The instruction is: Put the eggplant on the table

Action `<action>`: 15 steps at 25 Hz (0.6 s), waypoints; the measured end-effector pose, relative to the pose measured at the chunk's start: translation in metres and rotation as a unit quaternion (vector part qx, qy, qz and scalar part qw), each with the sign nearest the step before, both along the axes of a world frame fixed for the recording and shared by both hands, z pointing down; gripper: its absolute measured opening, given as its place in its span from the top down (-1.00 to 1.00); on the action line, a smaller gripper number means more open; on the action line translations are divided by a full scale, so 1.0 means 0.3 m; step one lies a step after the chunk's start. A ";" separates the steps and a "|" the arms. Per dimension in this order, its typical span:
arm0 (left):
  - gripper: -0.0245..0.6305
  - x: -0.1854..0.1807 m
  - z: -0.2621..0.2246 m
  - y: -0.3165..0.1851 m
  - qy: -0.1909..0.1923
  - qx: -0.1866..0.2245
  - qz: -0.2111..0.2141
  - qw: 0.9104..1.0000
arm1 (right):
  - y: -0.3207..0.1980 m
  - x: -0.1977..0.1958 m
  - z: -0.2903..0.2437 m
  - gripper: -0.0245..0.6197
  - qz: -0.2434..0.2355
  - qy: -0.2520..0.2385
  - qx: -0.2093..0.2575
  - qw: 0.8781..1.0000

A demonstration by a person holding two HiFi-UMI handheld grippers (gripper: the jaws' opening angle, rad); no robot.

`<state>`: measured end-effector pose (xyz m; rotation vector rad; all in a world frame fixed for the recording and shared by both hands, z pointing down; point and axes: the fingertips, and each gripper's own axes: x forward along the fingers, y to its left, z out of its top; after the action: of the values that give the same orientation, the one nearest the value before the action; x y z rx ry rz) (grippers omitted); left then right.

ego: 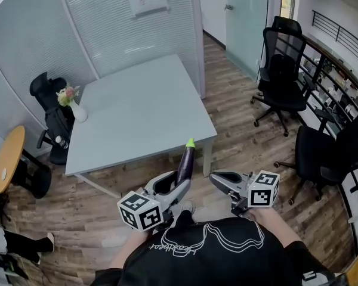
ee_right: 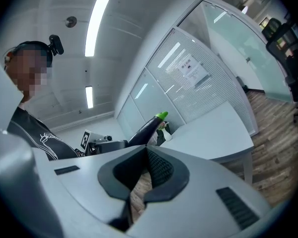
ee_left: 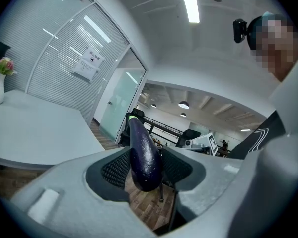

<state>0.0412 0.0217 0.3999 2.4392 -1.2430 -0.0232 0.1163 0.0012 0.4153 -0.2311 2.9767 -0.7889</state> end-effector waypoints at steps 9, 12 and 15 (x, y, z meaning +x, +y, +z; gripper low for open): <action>0.29 -0.224 -0.005 -0.279 0.014 -0.007 0.006 1.000 | -0.272 -0.217 -0.023 0.90 0.010 0.021 -0.006 1.000; 0.29 -0.292 -0.013 -0.376 0.014 -0.011 0.010 1.000 | -0.362 -0.286 -0.033 0.90 0.012 0.016 -0.013 1.000; 0.29 -0.359 -0.021 -0.469 0.013 -0.015 0.015 1.000 | -0.451 -0.352 -0.038 0.90 0.018 0.017 -0.018 1.000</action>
<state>-0.0665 -0.1189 0.3936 2.4239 -1.1872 -0.0263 0.0106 -0.1342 0.4039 -0.3014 2.9833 -0.8437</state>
